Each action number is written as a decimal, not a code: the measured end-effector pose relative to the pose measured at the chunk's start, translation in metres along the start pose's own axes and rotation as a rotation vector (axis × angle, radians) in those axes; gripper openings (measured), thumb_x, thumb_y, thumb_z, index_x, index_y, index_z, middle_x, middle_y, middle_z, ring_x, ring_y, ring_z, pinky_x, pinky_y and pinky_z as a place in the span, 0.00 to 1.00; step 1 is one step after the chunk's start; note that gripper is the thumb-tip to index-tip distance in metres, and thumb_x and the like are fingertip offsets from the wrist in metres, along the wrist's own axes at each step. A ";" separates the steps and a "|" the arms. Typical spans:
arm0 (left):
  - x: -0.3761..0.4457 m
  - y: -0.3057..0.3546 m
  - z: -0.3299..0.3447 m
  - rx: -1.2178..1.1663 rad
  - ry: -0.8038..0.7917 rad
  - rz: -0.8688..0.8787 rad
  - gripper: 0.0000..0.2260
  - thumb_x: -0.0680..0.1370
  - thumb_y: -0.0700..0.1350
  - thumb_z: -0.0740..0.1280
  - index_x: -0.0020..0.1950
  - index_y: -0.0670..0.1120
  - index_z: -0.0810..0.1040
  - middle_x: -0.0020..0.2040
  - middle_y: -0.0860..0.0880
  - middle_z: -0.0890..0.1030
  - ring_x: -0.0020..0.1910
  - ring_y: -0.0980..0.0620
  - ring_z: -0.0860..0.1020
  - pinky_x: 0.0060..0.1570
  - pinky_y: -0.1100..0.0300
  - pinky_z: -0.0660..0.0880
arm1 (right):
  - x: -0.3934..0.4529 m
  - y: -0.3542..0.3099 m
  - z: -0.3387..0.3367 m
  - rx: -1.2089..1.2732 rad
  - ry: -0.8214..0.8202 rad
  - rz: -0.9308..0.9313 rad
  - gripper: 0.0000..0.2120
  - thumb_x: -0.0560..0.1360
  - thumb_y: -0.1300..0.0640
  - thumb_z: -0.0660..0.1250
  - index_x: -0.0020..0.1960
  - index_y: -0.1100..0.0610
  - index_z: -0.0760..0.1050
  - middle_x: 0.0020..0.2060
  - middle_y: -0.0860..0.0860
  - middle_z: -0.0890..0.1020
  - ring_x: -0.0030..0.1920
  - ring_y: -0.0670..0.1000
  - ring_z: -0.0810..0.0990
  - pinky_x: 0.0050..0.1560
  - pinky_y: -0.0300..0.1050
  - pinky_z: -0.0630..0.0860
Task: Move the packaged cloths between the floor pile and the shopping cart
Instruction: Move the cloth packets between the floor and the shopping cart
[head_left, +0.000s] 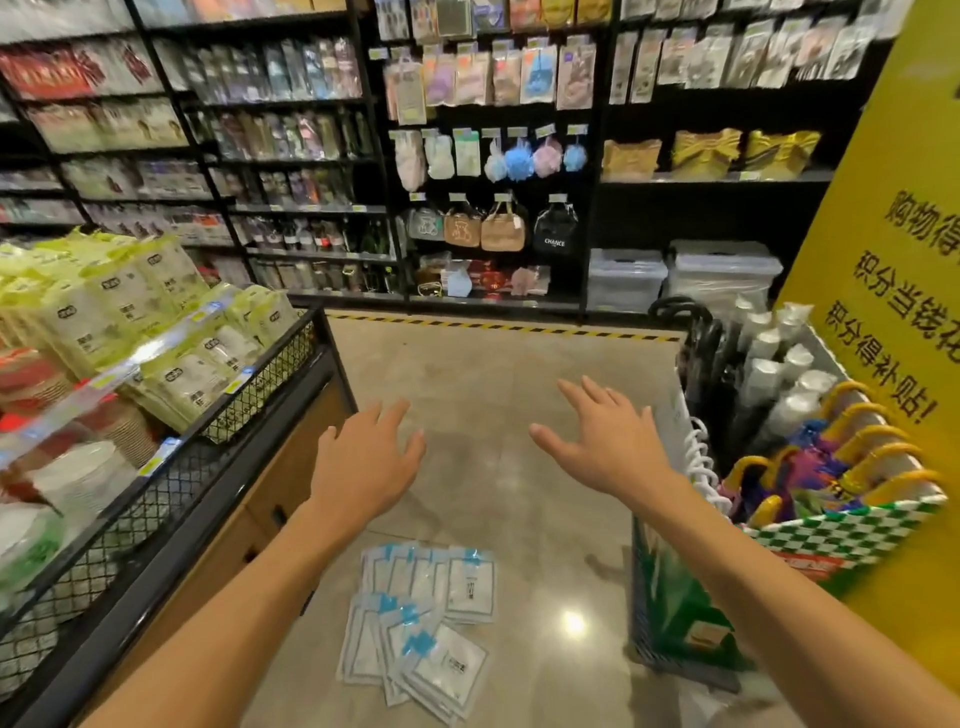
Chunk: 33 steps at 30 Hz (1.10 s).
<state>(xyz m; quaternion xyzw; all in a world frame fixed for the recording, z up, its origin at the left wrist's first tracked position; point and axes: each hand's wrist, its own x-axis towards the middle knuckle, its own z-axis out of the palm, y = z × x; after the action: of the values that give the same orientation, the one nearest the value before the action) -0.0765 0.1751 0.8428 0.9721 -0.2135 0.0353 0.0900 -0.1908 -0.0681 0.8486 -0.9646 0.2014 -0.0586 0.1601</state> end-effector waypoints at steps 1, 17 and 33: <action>0.009 0.002 0.007 -0.004 -0.006 0.010 0.26 0.83 0.61 0.55 0.80 0.54 0.63 0.79 0.48 0.67 0.75 0.45 0.69 0.73 0.40 0.65 | 0.006 0.006 0.003 -0.005 -0.001 0.013 0.39 0.78 0.28 0.57 0.83 0.45 0.55 0.83 0.50 0.57 0.82 0.57 0.56 0.78 0.71 0.54; 0.146 -0.054 0.119 -0.058 -0.168 0.007 0.26 0.82 0.61 0.55 0.79 0.52 0.64 0.75 0.47 0.71 0.71 0.44 0.72 0.71 0.38 0.65 | 0.147 0.009 0.083 -0.076 -0.131 0.123 0.40 0.78 0.29 0.58 0.83 0.46 0.55 0.83 0.51 0.58 0.82 0.57 0.58 0.78 0.71 0.55; 0.180 -0.125 0.223 -0.045 -0.198 -0.402 0.30 0.83 0.61 0.54 0.83 0.51 0.56 0.79 0.45 0.66 0.77 0.45 0.66 0.75 0.37 0.60 | 0.295 0.004 0.241 -0.078 -0.319 -0.102 0.43 0.79 0.28 0.56 0.85 0.50 0.48 0.83 0.52 0.57 0.81 0.58 0.59 0.79 0.64 0.59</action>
<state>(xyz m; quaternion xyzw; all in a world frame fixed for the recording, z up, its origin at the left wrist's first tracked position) 0.1466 0.1711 0.6237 0.9916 -0.0240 -0.0837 0.0954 0.1193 -0.1225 0.6346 -0.9761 0.1264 0.0949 0.1493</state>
